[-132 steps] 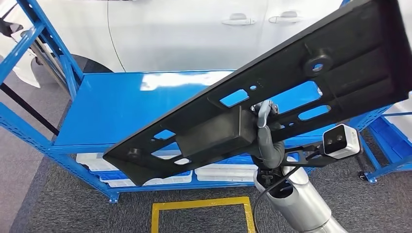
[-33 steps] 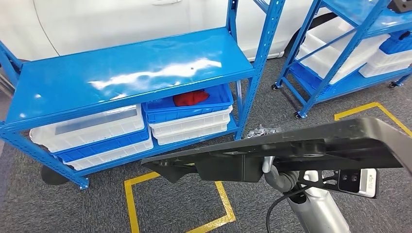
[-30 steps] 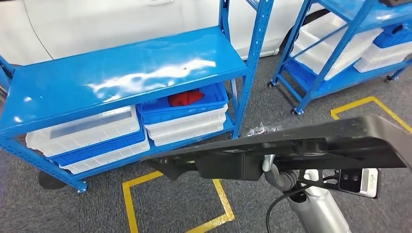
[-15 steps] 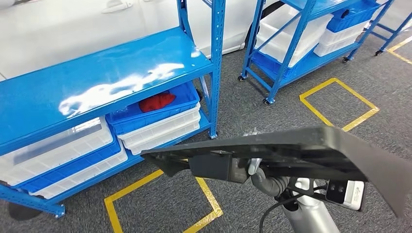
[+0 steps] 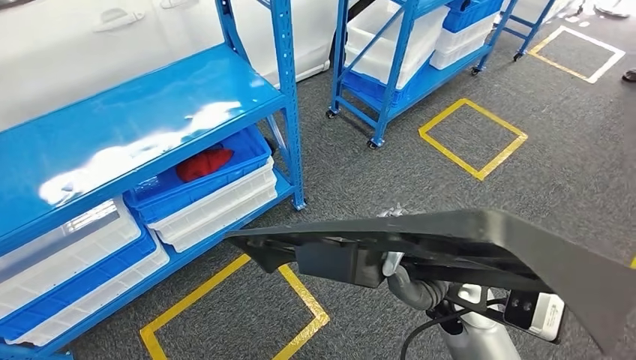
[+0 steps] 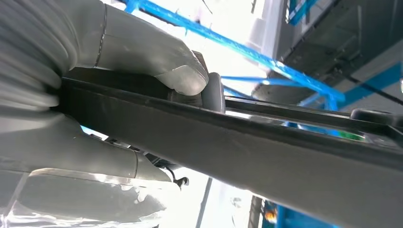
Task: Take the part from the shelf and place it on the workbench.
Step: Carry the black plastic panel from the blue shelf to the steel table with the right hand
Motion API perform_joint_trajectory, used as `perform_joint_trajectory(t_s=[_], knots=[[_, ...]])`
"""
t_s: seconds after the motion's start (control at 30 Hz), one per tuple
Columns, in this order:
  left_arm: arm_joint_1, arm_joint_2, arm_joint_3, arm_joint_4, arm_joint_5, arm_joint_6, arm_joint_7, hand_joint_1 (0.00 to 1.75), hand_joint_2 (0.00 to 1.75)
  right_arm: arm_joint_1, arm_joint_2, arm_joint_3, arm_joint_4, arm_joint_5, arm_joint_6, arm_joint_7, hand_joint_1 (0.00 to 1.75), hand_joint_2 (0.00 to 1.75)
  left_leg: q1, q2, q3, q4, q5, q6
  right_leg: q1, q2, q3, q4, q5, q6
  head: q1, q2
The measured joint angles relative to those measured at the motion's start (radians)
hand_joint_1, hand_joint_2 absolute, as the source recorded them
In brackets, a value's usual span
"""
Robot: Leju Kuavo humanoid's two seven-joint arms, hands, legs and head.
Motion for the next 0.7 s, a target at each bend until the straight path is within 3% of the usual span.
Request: perform_joint_trajectory(t_s=[0.07,0.1,0.17,0.23,0.3,0.33,0.4,0.43,0.5,0.53,0.6,0.63,0.7], knots=[[-0.003,-0.005,-0.002,0.000,0.000,0.007,0.011,0.00,0.00,-0.001,0.001,0.000,-0.001,-0.004,0.003,0.000,1.75,1.75,-0.001,0.018,0.001,0.000,-0.001,-0.011,0.002,0.020,-0.005,-0.002,0.005,-0.012,0.000,0.000],[-0.004,-0.008,-0.002,0.000,0.001,0.012,0.019,0.00,0.00,-0.002,0.001,0.000,-0.001,-0.006,0.005,0.000,1.75,1.75,0.000,0.015,0.001,0.004,-0.006,-0.017,0.001,0.030,-0.006,-0.006,0.008,-0.018,0.000,0.000],[-0.004,-0.015,-0.003,-0.001,0.001,0.019,0.031,0.00,0.00,-0.008,0.002,0.001,0.000,-0.012,0.010,0.000,1.75,1.75,0.006,-0.027,-0.017,0.049,-0.041,-0.027,-0.004,0.049,-0.006,-0.013,0.016,-0.031,0.000,0.000],[0.001,-0.021,-0.003,-0.001,0.001,0.023,0.042,0.00,0.00,-0.014,0.003,0.004,0.000,-0.016,0.013,0.000,1.75,1.75,0.009,-0.075,-0.071,0.171,-0.108,-0.032,-0.005,0.070,-0.009,-0.015,0.020,-0.037,0.000,0.000],[0.008,-0.029,-0.003,-0.001,0.001,0.027,0.054,0.00,0.00,-0.013,0.003,0.009,0.001,-0.013,0.012,0.001,1.75,1.75,0.010,-0.086,-0.120,0.277,-0.143,-0.033,-0.004,0.095,-0.012,-0.012,0.022,-0.039,0.000,0.000],[0.010,-0.033,-0.004,-0.001,0.001,0.030,0.059,0.00,0.00,-0.011,0.003,0.012,0.002,-0.009,0.009,0.001,1.75,1.75,0.010,-0.087,-0.122,0.281,-0.132,-0.033,-0.003,0.107,-0.013,-0.010,0.022,-0.038,0.000,0.000],[0.012,-0.041,-0.006,-0.001,0.001,0.033,0.066,0.00,0.00,-0.002,0.003,0.016,0.002,0.001,0.000,0.001,1.75,1.75,0.010,-0.101,-0.073,0.180,-0.066,-0.028,-0.003,0.132,-0.013,-0.005,0.023,-0.036,0.000,0.000],[0.012,-0.044,-0.007,-0.001,0.001,0.034,0.068,0.00,0.00,0.003,0.003,0.017,0.002,0.006,-0.004,0.001,1.75,1.75,0.012,-0.125,-0.040,0.110,-0.039,-0.024,-0.003,0.143,-0.015,-0.002,0.023,-0.033,0.000,0.000],[0.013,-0.049,-0.007,-0.001,0.001,0.036,0.073,0.00,0.00,0.013,0.003,0.018,0.001,0.013,-0.009,0.001,1.75,1.75,0.012,-0.163,0.001,0.019,-0.012,-0.019,-0.005,0.165,-0.021,0.002,0.026,-0.022,0.000,0.000],[0.014,-0.051,-0.008,-0.001,0.001,0.037,0.074,0.00,0.00,0.018,0.002,0.018,-0.001,0.016,-0.011,0.000,1.75,1.75,0.011,-0.167,0.004,0.009,-0.015,-0.016,-0.007,0.176,-0.026,0.002,0.029,-0.016,0.000,0.000],[0.015,-0.057,-0.011,-0.001,0.001,0.039,0.077,0.00,0.00,0.025,0.001,0.018,-0.006,0.019,-0.015,0.000,1.75,1.75,0.009,-0.145,0.005,0.003,-0.008,-0.006,-0.010,0.196,-0.032,-0.001,0.036,-0.001,0.000,0.000],[0.014,-0.060,-0.014,-0.001,0.001,0.040,0.079,0.00,0.00,0.029,0.000,0.018,-0.009,0.020,-0.016,0.000,1.75,1.75,0.011,-0.132,0.005,-0.001,-0.004,0.000,-0.010,0.191,-0.038,0.007,0.029,0.004,0.000,0.000],[0.013,-0.066,-0.023,-0.001,0.001,0.042,0.083,0.00,0.00,0.033,-0.004,0.018,-0.013,0.020,-0.018,0.000,1.75,1.75,0.015,-0.108,0.005,-0.008,0.003,0.010,-0.007,0.146,-0.072,0.078,-0.016,0.012,0.000,0.000]])
